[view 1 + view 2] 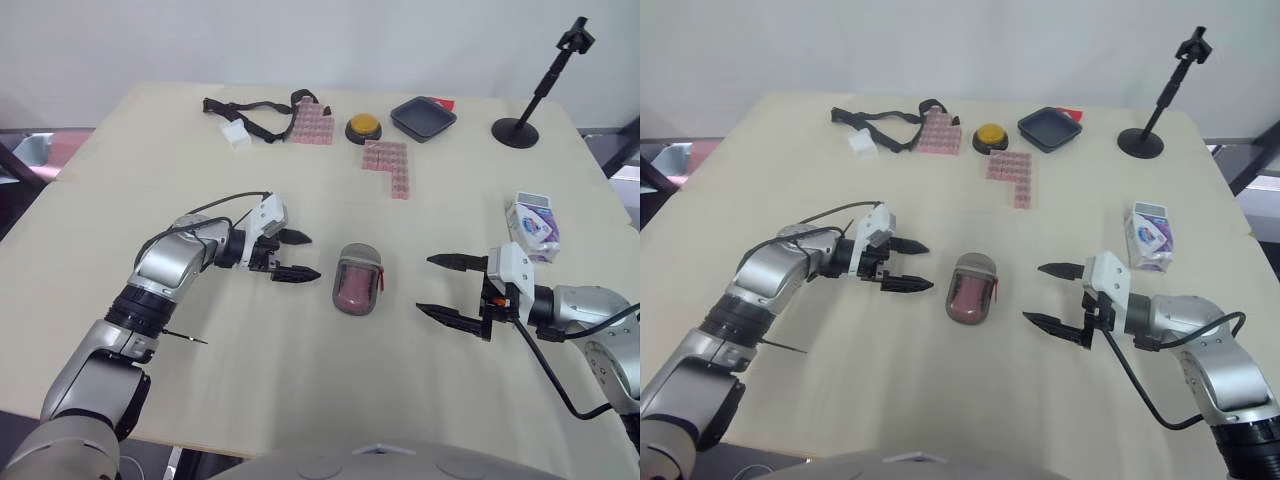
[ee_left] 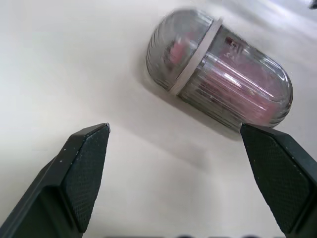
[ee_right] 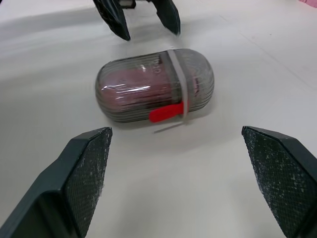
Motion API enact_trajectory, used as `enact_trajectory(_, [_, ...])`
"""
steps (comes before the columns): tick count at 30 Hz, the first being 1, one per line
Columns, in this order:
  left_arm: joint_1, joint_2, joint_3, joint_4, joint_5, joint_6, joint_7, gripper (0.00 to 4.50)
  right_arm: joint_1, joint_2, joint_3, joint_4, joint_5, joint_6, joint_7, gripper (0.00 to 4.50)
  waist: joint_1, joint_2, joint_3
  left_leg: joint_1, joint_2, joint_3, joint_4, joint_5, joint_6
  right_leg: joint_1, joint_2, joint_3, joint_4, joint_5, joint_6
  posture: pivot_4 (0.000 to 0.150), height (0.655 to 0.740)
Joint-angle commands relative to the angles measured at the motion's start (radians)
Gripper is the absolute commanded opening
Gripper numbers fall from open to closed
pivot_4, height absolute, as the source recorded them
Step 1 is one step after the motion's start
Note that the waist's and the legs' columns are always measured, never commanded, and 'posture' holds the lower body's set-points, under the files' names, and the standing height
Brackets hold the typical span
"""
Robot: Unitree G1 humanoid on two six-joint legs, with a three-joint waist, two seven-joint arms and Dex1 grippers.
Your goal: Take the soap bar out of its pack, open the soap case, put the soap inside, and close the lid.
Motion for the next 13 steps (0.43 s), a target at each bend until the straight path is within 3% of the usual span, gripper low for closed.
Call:
enact_trajectory(1, [0.060, -0.029, 0.109, -0.032, 0.025, -0.202, 0.082, 4.48, 0.033, 0.021, -0.037, 0.014, -0.017, -0.047, -0.029, 4.50, 0.004, 0.000, 0.000, -0.001, 0.000, 0.000, 0.000, 0.000, 0.000, 0.000, 0.000, 0.000, 0.000, 0.000, 0.000, 0.150, 0.7287])
enact_trajectory(5, [0.174, -0.025, 0.161, -0.065, 0.054, -0.277, 0.148, 4.48, 0.072, 0.047, -0.063, 0.044, -0.032, -0.093, -0.059, 4.50, -0.002, 0.000, 0.000, -0.005, 0.001, 0.000, 0.000, 0.000, 0.000, 0.000, 0.000, 0.000, 0.001, -0.001, 0.000, 0.150, 0.7287])
enact_trajectory(13, [0.298, 0.000, 0.212, -0.125, 0.056, -0.235, 0.219, 4.48, 0.105, 0.063, -0.111, 0.084, -0.016, -0.120, -0.079, 4.50, -0.012, 0.000, 0.000, -0.001, 0.001, 0.001, 0.001, 0.000, 0.001, 0.001, 0.000, 0.000, 0.003, -0.004, -0.006, 0.150, 0.7287])
